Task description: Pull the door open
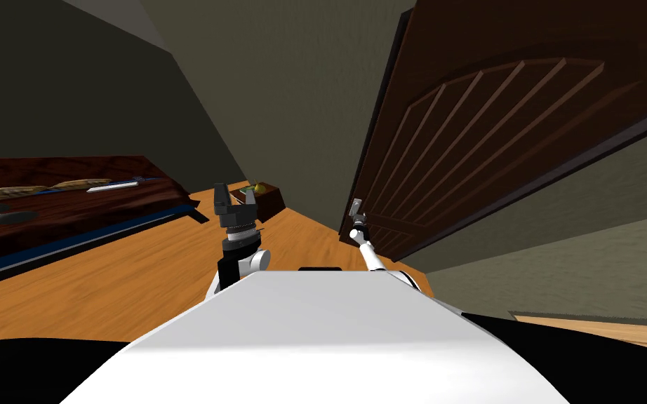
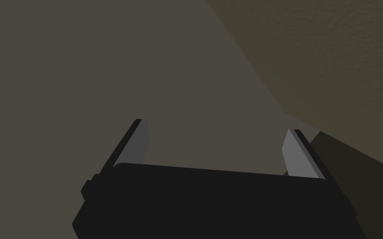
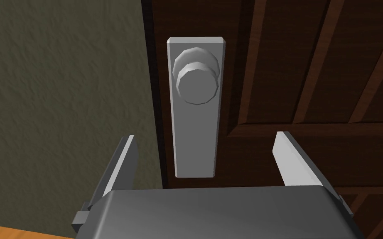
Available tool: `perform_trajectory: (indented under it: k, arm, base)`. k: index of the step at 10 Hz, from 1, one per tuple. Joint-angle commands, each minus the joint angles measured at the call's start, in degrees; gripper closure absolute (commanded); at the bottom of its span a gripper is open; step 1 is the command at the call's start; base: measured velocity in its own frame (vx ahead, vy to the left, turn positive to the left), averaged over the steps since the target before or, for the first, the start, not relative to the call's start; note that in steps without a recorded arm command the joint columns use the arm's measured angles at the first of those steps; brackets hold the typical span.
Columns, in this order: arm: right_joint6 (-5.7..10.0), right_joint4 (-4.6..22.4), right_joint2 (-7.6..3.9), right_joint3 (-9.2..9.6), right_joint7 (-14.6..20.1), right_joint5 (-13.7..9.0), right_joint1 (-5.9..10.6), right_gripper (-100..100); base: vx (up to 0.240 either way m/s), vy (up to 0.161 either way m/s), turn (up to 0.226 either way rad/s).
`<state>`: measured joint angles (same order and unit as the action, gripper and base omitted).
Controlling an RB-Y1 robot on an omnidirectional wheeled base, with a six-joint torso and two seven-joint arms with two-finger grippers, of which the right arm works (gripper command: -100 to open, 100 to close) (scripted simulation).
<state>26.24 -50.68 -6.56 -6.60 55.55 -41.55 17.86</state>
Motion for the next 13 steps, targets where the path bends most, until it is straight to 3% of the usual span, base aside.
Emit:
perform_trajectory:
  k: [1,2,3,6,7,8,9,13]
  arm:
    - [0.27,0.46,-1.8,0.07,1.86,-0.24,-0.61,-100]
    - [0.25,0.55,-3.42,-0.13,3.18,-0.54,-1.23,-100]
    - [0.25,0.6,-4.28,-0.23,3.88,-0.7,-1.56,-100]
    - [0.21,0.87,-8.93,-0.79,7.66,-1.55,-3.34,-100]
    - [0.2,0.92,-9.84,-0.9,8.4,-1.72,-3.68,-100]
    - [0.52,1.5,-9.17,-0.73,7.95,-1.56,-3.04,-100]
    - [0.52,1.5,-9.17,-0.73,7.95,-1.56,-3.04,100]
    - [0.52,1.5,-9.17,-0.73,7.95,-1.56,-3.04,100]
  base:
    - [0.197,-0.004,0.119]
    - [0.197,0.008,0.126]
    - [0.173,0.012,0.114]
    - [0.152,-0.011,0.16]
    - [0.207,-0.001,0.098]
    - [0.099,0.001,0.01]
    - [-0.019,-0.005,-0.023]
    - [-0.023,-0.002,0.003]
